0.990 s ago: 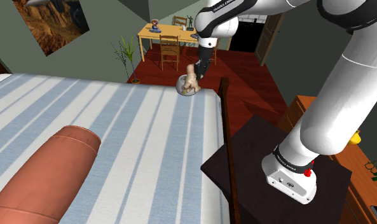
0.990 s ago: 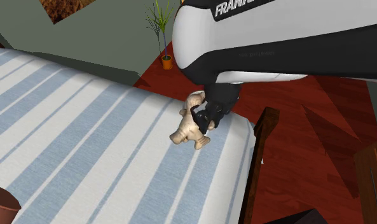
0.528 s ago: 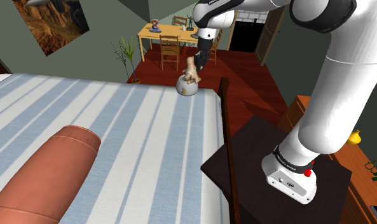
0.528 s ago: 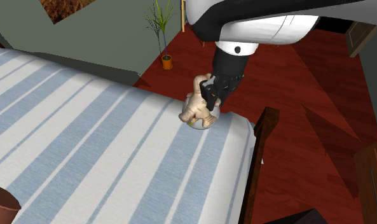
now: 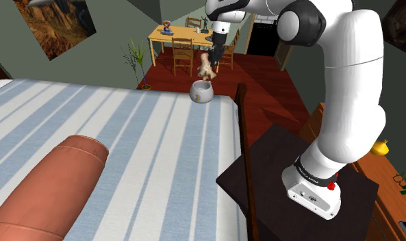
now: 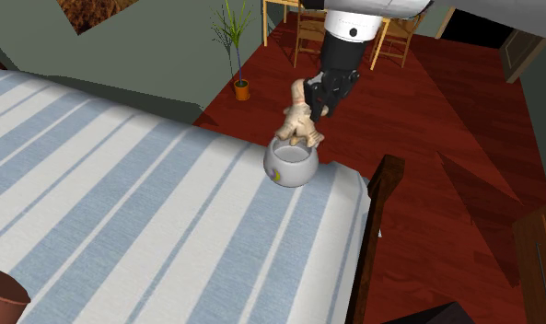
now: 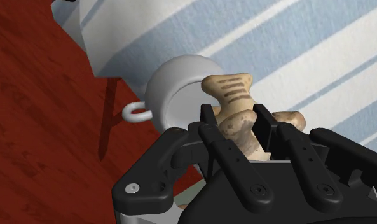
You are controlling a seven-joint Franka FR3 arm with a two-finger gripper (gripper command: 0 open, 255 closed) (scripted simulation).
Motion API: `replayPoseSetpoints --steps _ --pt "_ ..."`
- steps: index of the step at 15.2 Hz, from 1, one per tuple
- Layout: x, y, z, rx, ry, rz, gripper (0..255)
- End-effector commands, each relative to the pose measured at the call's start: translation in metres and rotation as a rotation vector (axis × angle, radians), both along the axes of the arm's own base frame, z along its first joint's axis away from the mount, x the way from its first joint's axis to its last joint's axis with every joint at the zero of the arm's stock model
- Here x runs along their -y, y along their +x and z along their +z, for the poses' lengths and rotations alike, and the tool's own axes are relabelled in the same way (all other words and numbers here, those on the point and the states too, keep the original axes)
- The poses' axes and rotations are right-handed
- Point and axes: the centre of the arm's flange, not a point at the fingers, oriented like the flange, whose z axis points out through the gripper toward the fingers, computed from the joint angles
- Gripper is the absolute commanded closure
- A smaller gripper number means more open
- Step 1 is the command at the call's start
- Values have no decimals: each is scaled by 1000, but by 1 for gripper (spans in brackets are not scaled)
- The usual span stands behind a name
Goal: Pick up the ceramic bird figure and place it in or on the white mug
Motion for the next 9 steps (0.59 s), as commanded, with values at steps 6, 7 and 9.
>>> replayPoseSetpoints --steps 6,7,9 --pt "18 22 -26 1 1 2 255" --pt "18 22 -31 1 1 2 255" --pt "18 22 -41 1 1 2 255"
